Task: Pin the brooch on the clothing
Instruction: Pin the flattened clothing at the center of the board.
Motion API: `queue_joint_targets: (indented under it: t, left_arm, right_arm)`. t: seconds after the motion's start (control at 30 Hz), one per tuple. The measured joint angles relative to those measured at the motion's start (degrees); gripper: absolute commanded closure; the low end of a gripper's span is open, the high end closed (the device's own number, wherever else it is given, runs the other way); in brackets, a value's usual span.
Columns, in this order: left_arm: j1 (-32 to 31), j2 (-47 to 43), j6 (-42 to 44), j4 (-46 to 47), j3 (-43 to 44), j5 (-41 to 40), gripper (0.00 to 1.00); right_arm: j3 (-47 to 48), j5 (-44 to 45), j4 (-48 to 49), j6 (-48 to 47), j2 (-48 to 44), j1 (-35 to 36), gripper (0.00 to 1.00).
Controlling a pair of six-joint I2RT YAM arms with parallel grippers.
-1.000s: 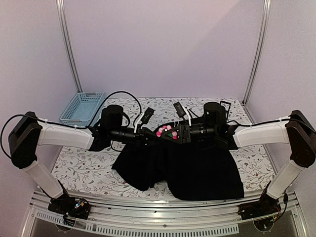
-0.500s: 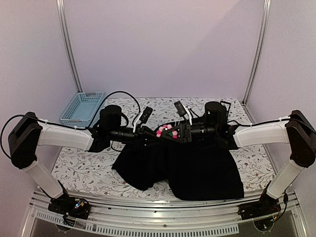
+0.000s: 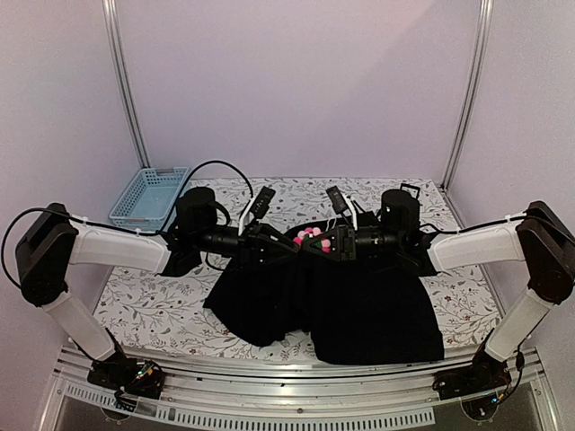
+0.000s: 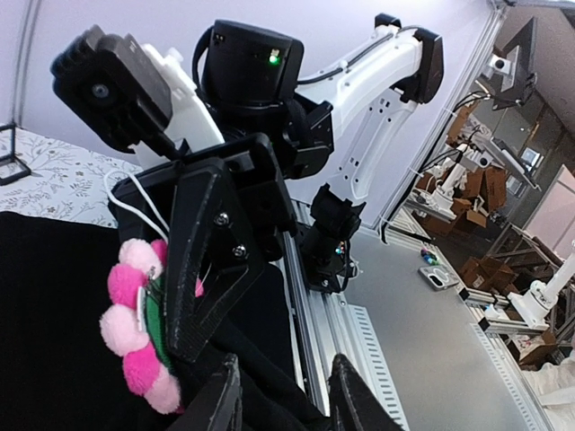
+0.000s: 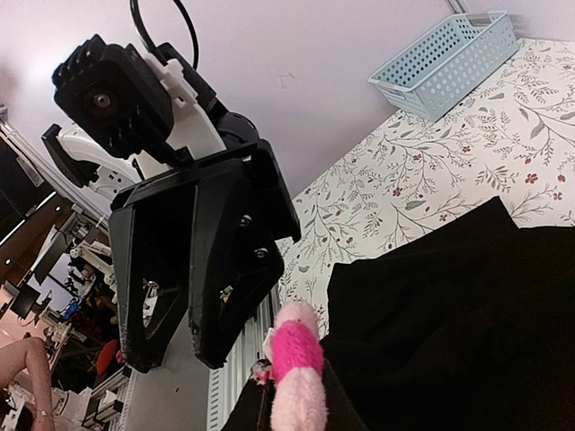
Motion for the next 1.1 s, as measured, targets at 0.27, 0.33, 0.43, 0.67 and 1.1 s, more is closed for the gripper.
queue_joint_targets:
  t: [0.27, 0.33, 0.43, 0.67, 1.1]
  left_arm:
    - [-0.20, 0.35, 1.64, -0.33, 0.00, -0.07, 0.47]
    - [0.09, 0.35, 1.95, -0.46, 0.02, -0.11, 0.43]
    - [0.63, 0.22, 2.93, -1.75, 0.02, 0.02, 0.39]
    - [2.12, -0.20, 6.51, -7.23, 0.39, -1.31, 0.30]
    - [-0.37, 1.95, 5.11, -0.98, 0.87, 1.55, 0.41]
  right_arm:
    - [-0.15, -1.81, 0.85, -1.01, -0.35, 1.46, 1.00]
    - [-0.66, -2.14, 0.85, -1.42, -0.87, 1.46, 1.00]
    - [-1.07, -2.97, 0.83, -1.84, -1.66, 1.53, 1.00]
    - [-1.20, -5.20, 1.77, -2.16, -3.04, 2.54, 1.00]
    - [-0.20, -5.31, 2.67, -2.27, -3.04, 2.97, 1.00]
